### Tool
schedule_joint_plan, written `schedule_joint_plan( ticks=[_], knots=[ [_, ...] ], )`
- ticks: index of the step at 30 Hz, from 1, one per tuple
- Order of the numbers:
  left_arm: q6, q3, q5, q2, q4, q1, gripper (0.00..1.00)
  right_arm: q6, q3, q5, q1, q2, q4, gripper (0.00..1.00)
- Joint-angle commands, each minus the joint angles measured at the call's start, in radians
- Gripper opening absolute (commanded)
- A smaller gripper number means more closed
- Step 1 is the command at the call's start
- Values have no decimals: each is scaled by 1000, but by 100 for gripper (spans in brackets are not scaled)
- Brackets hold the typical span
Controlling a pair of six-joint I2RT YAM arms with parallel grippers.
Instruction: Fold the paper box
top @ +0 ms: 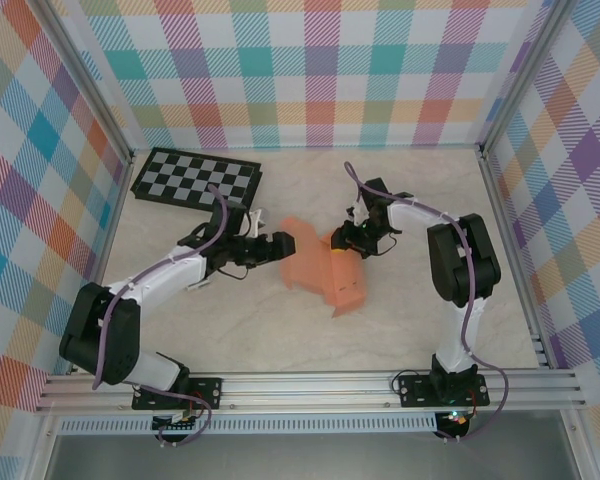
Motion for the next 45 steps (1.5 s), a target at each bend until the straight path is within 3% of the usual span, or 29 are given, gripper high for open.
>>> schedule_joint_plan(
  ticks=[1,5,12,19,23,28,34,39,41,43,45],
  knots=[
    [27,34,-55,36,-73,-13,82,5,-8,-16,-7,-41,18,46],
    [36,59,-137,64,-139,-13,75,-12,6,-6,-7,-45,-2,46],
    [41,101,-120,130,-167,-13,69,-20,23,0,-7,-60,-23,49],
    [25,78,-163,59,-192,21,82,-101,92,90,1,-81,-130,46],
    [-36,16,-160,-69,-126,120,84,-222,195,250,49,-71,-273,43],
    [-34,2,-250,-194,-148,211,91,-429,351,472,134,-12,-450,43],
    [-99,-72,-329,-267,-150,317,92,-713,451,713,271,59,-524,42],
    [-100,-152,-316,-270,-68,348,93,-889,478,781,378,114,-488,43],
    [-65,-176,-248,-269,2,349,93,-942,477,792,415,121,-462,46],
    [0,-188,-163,-266,84,344,92,-961,476,774,434,110,-434,53],
    [52,-198,-159,-294,127,340,92,-955,470,705,438,73,-423,60]
  ],
)
